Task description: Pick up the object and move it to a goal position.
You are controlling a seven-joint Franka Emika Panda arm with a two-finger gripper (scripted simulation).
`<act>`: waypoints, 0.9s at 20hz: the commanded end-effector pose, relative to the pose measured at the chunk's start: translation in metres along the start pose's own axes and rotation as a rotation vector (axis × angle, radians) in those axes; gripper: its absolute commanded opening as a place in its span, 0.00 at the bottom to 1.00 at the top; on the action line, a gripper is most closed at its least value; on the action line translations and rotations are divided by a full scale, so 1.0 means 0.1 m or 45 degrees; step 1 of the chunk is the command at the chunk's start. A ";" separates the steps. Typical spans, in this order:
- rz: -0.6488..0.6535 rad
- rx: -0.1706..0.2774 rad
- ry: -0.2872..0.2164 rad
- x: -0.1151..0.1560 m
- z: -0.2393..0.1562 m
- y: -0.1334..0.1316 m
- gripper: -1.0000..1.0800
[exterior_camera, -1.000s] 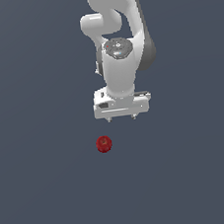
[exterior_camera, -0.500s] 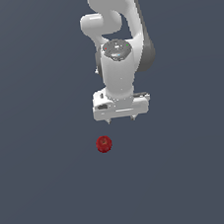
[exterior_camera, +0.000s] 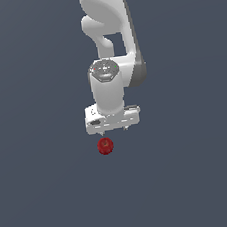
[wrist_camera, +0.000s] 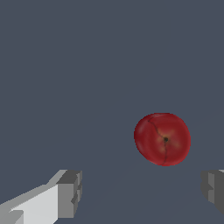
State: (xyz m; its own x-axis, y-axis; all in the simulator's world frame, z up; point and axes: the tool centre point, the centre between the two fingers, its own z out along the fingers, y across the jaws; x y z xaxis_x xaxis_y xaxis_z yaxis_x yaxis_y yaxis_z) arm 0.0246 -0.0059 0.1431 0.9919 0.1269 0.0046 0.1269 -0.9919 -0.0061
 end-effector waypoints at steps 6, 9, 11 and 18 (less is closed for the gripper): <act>-0.105 -0.006 -0.004 0.06 0.32 0.36 0.96; -0.129 -0.007 -0.006 0.07 0.40 0.45 0.96; -0.141 -0.007 -0.006 0.08 0.44 0.49 0.96; -0.145 -0.007 -0.007 0.07 0.48 0.51 0.96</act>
State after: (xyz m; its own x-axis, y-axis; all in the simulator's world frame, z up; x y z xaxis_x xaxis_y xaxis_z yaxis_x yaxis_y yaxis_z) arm 0.0388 -0.0558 0.0962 0.9713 0.2380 -0.0007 0.2380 -0.9713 -0.0001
